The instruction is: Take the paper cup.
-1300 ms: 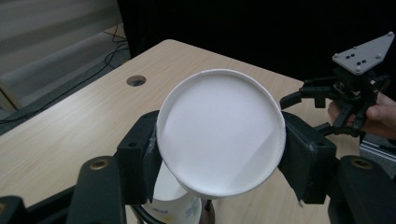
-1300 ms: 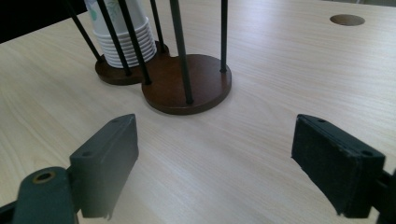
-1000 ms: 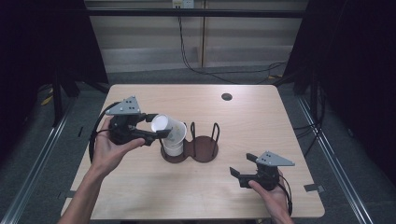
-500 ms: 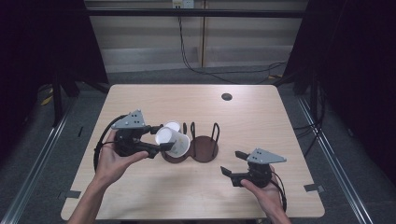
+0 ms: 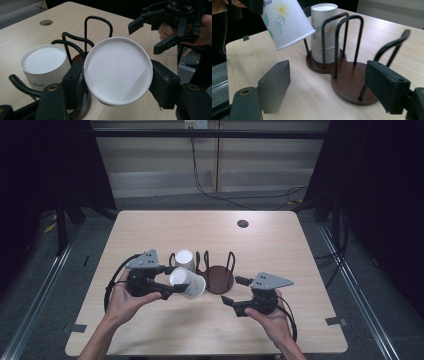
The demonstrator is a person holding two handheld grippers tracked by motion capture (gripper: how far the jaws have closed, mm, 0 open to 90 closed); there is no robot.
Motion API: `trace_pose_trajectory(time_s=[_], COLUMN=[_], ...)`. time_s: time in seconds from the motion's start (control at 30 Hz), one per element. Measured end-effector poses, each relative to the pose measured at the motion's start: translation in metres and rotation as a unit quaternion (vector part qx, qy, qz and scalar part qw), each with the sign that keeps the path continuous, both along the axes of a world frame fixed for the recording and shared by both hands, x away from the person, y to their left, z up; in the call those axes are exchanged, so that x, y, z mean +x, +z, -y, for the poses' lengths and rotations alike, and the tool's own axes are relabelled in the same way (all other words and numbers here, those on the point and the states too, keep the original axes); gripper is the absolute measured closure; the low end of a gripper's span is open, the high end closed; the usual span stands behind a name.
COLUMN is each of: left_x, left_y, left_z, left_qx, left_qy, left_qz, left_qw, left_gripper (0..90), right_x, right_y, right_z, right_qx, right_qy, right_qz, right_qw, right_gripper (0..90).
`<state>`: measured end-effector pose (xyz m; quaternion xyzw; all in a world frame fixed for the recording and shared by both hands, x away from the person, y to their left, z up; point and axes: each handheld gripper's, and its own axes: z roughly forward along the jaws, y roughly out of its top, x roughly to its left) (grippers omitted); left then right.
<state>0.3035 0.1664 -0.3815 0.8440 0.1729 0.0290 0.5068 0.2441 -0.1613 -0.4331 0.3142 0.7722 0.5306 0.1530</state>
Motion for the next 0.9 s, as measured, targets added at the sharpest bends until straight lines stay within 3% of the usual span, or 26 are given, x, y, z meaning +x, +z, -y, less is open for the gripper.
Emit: trace_pose_trajectory(time_s=[0.27, 0.4, 0.53, 0.63, 0.9], left_x=[0.000, -0.003, -0.006, -0.007, -0.012], left_y=[-0.008, -0.015, -0.023, -0.031, -0.031], left_z=[0.005, 0.009, 0.013, 0.019, 0.027], left_qx=[-0.011, 0.001, -0.001, 0.015, 0.018], left_qy=[-0.006, -0.012, -0.021, -0.031, -0.049], left_qz=[-0.014, -0.022, -0.037, -0.045, -0.049], left_qw=[0.9998, 0.9997, 0.9991, 0.9984, 0.9975], left_gripper=[36.7, 36.7, 36.7, 36.7, 36.8], right_x=[0.004, 0.004, 0.002, 0.000, -0.002], right_y=[0.001, -0.005, -0.008, -0.012, -0.021], right_z=[-0.013, -0.018, -0.022, -0.026, -0.038], right_qx=[0.006, 0.010, 0.014, 0.007, -0.004], right_qy=[0.036, 0.052, 0.063, 0.073, 0.099], right_qz=[-0.009, -0.016, -0.018, -0.018, -0.025], right_qw=[0.9993, 0.9985, 0.9978, 0.9972, 0.9948], right_gripper=[21.6, 22.8, 21.7, 19.3, 16.9])
